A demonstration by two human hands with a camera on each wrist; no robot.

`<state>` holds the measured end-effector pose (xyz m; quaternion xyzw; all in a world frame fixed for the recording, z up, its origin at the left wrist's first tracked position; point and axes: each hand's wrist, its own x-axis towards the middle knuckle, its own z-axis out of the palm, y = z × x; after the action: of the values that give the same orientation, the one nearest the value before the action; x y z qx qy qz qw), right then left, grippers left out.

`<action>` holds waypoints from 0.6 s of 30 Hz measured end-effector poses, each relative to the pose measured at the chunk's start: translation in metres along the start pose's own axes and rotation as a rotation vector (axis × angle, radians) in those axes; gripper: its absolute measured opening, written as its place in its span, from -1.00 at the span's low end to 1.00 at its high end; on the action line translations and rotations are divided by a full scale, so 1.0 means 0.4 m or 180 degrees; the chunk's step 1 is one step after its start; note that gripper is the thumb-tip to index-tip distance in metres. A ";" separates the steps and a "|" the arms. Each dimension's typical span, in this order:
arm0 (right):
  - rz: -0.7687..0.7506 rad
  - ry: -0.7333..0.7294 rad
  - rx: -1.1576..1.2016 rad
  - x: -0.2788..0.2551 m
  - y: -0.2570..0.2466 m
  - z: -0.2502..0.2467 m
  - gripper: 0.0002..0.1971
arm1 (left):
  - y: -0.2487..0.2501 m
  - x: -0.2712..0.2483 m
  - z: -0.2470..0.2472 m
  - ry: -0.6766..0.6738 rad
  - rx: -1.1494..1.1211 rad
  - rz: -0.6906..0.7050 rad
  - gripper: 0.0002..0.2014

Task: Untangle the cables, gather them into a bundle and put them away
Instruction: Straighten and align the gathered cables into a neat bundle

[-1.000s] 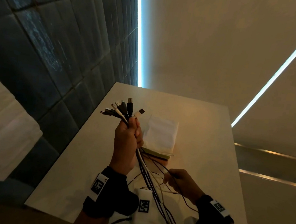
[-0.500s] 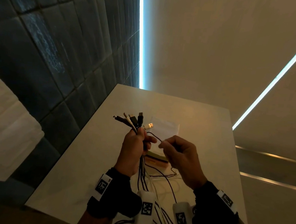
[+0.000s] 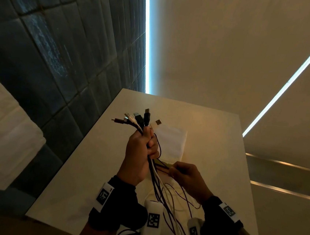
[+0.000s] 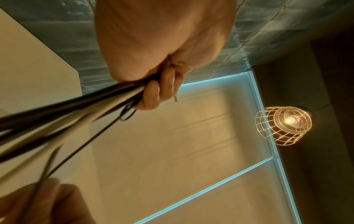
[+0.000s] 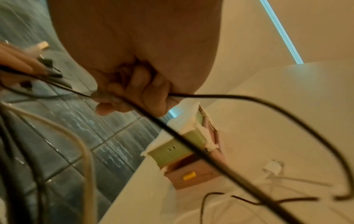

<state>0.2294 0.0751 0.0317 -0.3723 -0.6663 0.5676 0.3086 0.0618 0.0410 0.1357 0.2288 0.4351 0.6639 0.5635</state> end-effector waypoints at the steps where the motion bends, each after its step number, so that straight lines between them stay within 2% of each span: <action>1: 0.0005 0.0005 -0.0059 -0.001 0.017 0.001 -0.77 | -0.002 0.000 -0.002 -0.0019 0.0030 0.0019 -0.70; 7: -0.0018 0.0105 -0.0352 0.013 0.094 0.013 -0.75 | 0.001 -0.003 -0.007 -0.0021 0.0154 0.0052 -0.69; 10: 0.0233 0.0180 -0.0343 0.020 0.149 0.010 -0.72 | 0.009 -0.007 -0.005 0.0009 0.0158 0.0070 -0.68; 14: 0.0574 0.0316 -0.0719 0.014 0.218 -0.006 -0.73 | 0.015 -0.007 -0.010 0.0063 0.0192 0.0086 -0.68; 18: 0.0799 0.0700 -0.1091 0.039 0.196 -0.025 -0.75 | 0.003 -0.007 -0.014 0.0174 0.0368 -0.0006 -0.69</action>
<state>0.2409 0.0998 -0.0443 -0.5588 -0.6638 0.4361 0.2386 0.0575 0.0367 0.1343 0.2423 0.4881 0.6431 0.5379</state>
